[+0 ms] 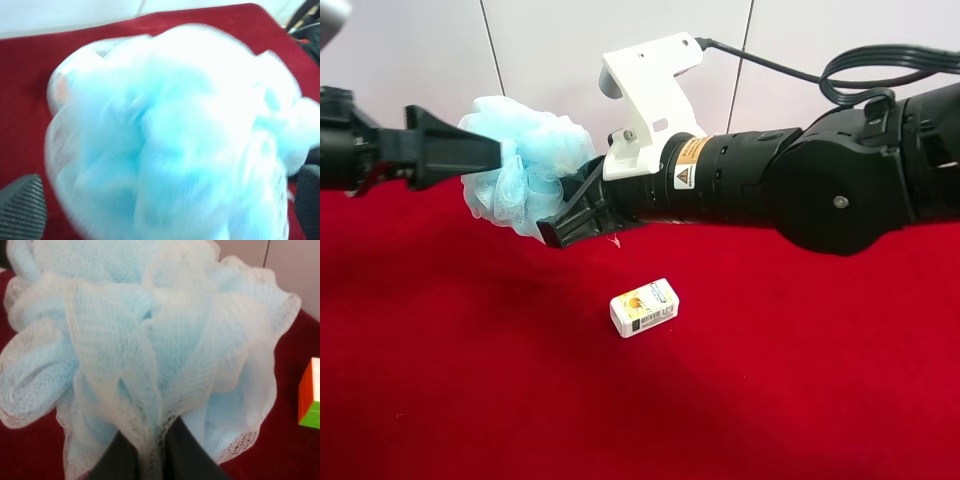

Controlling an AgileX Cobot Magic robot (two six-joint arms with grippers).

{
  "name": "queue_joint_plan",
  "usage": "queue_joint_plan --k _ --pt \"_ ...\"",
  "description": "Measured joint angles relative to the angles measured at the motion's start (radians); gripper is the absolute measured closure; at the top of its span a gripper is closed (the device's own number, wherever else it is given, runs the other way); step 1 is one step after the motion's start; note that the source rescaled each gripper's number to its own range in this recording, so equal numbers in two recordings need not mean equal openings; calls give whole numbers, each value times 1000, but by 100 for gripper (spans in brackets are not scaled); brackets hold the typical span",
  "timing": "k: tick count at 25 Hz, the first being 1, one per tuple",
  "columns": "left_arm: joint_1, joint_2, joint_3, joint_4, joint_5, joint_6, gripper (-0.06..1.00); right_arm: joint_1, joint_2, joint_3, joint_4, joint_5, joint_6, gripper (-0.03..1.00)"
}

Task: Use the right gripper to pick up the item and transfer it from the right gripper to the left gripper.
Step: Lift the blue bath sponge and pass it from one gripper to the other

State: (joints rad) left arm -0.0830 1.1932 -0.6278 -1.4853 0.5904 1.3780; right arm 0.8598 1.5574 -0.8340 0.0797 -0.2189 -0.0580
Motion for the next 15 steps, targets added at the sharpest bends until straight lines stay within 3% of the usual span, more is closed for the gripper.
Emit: queue_joint_plan --k 9,13,15 --pt "-169 158 -108 -41 -95 33 -6 -1 0 0 0 6 1 96" --pt "-188 170 -126 -42 -134 34 -5 -1 0 0 0 11 1 96" --pt "-188 170 -127 -42 -149 37 3 -1 0 0 0 12 1 96"
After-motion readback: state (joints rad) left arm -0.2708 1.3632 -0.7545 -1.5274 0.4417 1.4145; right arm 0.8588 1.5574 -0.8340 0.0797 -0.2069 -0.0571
